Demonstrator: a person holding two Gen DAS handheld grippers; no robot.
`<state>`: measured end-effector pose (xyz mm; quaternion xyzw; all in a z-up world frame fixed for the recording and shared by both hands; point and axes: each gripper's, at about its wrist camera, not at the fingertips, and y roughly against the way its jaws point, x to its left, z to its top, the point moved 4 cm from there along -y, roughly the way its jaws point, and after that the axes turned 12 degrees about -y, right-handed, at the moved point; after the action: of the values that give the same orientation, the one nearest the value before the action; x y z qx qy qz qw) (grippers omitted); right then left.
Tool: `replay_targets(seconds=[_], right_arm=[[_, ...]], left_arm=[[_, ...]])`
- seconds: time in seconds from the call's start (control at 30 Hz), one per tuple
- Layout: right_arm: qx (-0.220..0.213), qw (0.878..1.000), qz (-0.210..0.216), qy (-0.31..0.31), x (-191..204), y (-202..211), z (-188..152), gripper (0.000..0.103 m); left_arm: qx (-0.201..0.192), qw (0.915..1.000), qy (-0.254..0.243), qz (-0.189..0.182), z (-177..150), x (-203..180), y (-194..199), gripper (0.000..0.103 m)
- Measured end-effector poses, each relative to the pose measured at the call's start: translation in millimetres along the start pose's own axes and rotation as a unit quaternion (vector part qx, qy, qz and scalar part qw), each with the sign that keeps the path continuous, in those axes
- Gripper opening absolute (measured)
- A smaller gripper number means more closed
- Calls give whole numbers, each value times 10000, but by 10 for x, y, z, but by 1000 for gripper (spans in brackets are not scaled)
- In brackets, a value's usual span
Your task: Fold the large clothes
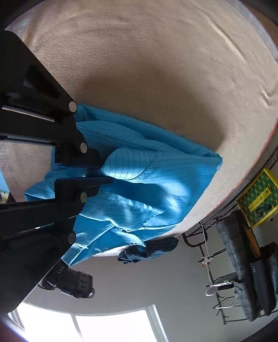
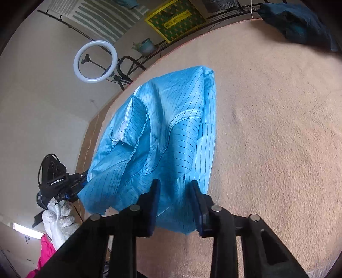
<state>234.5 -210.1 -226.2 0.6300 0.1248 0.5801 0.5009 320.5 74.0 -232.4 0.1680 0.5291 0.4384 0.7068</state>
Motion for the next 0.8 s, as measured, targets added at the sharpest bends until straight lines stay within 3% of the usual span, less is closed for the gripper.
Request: replay_targets(seconds=[0.13, 0.2, 0.27, 0.37, 0.5, 0.53, 0.57, 0.6, 0.63, 0.73, 0.8], right_arm=[[-176, 9994, 150, 258, 166, 162, 13, 0], [-322, 9978, 253, 524, 272, 312, -27, 0], [-485, 9955, 80, 809, 292, 373, -71, 0], [-315, 9948, -424, 866, 154, 169, -122, 0], [-375, 9925, -711, 919, 92, 175, -130, 0], [-445, 9915, -770, 954, 106, 246, -132, 6], [-528, 9902, -869, 961, 110, 317, -130, 12], [-633, 9897, -874, 942, 124, 394, -130, 34], [-813, 9891, -842, 894, 136, 491, -142, 40], [-930, 9907, -363, 926, 270, 680, -218, 40], [-825, 9910, 94, 1053, 393, 707, -264, 44]], left_arm=[[-280, 9992, -36, -285, 4, -128, 261, 0], [-427, 9986, -211, -215, -11, -121, 403, 0], [-343, 9992, -198, 30, -44, 26, 343, 0], [-132, 9996, 208, 119, -147, 296, 156, 0], [-74, 9996, -127, 256, -152, 203, 187, 4], [-125, 9990, -226, 364, -141, 167, 248, 6], [-212, 9984, -301, 421, -139, 140, 312, 14], [-308, 9975, -357, 518, -166, 113, 402, 21], [-406, 9963, -428, 628, -186, 75, 486, 23], [-651, 9911, -797, 842, -243, -177, 635, 23], [-622, 9905, -1076, 582, -339, -408, 625, 23]])
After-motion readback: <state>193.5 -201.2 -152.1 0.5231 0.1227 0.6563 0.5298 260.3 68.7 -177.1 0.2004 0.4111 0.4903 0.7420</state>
